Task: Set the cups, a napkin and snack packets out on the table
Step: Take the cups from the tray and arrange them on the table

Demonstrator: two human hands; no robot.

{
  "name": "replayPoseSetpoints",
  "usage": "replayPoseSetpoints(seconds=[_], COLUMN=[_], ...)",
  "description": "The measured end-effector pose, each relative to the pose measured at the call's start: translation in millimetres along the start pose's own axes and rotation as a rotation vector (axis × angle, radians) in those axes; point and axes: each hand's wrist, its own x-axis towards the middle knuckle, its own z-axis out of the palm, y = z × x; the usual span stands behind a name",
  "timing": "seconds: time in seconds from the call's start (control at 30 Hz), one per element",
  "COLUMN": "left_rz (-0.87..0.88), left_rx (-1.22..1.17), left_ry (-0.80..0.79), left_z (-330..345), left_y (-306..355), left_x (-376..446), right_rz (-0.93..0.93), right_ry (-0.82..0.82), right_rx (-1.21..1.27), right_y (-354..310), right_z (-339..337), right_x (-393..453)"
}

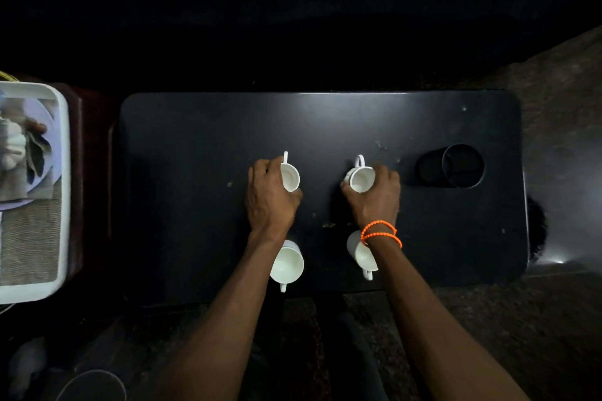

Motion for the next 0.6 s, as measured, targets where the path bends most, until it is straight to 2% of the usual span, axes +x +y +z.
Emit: replayPoseSetpoints(seconds=[0.17,0.27,0.37,0.5,0.6], left_rz=[0.011,-0.004,-0.038,-0.124,-0.117], left_rx=[-0.004,-0.057,-0.119,-0.065,-0.001], left_ry=[-0.007,0.048,0.076,-0.04,-0.147], left_z=[-1,-5,-8,-4,2], left_y=[2,3,-8,-27,-34], left_x=[-5,-28,-73,-125,-138], right_rz=[-0.037,-0.052,-0.076,0.022,0.039], right_ry=[-0.021,0.11,0.194,0.006,-0.083], right_rx=[-0.017,0.078,0.053,-0.02,-0.06], right_y=[4,8,22,45,53], right_z=[-4,-21,-38,-40,-32], right_x=[-3,-20,-53,-96,-115])
